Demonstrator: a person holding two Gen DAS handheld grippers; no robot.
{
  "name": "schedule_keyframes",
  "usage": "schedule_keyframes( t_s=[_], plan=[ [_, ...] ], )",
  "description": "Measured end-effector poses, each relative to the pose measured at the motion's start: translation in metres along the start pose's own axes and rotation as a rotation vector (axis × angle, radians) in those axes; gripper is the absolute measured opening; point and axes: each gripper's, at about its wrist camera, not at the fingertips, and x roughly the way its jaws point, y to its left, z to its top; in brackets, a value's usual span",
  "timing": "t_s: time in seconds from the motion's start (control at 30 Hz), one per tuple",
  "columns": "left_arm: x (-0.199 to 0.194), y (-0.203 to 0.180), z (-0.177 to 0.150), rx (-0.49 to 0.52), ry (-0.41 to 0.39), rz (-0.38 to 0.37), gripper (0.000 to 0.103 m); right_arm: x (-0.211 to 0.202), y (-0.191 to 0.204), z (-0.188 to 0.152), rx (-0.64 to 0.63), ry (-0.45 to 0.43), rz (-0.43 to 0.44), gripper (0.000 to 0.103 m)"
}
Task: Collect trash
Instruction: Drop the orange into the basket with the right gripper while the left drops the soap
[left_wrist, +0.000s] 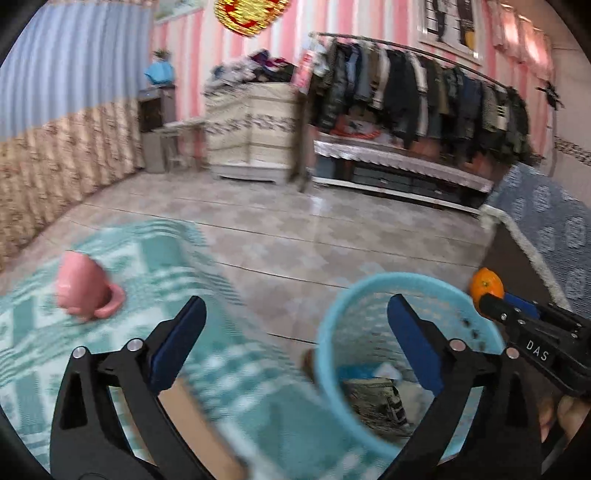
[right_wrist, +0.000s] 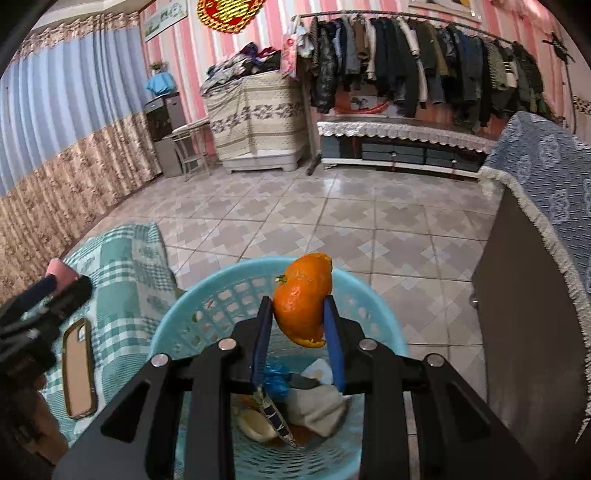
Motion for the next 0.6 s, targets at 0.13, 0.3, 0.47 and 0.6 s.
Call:
schedule_keyframes(
  t_s=[0.13, 0.3, 0.47, 0.6],
  plan=[
    [-0.028, 0.028, -0.002, -0.013, -0.036, 0.096, 0.097, 0.004, 0.016, -0.002, -0.029, 0.002, -0.011, 0.076],
    [-0.081, 0.061, -0.009, -0.029, -0.071, 0.187, 0.097, -0.011, 0.026, -0.002, -0.046, -0.026, -0.024, 0.090],
    [-0.135, 0.085, -0.026, -0.069, -0.081, 0.222, 0.098, -0.042, 0.044, -0.012, -0.060, -0.077, 0.022, 0.098],
    [-0.180, 0.097, -0.047, -0.085, -0.095, 0.286, 0.097, -0.069, 0.071, -0.018, -0.120, -0.115, 0.061, 0.098]
  ],
)
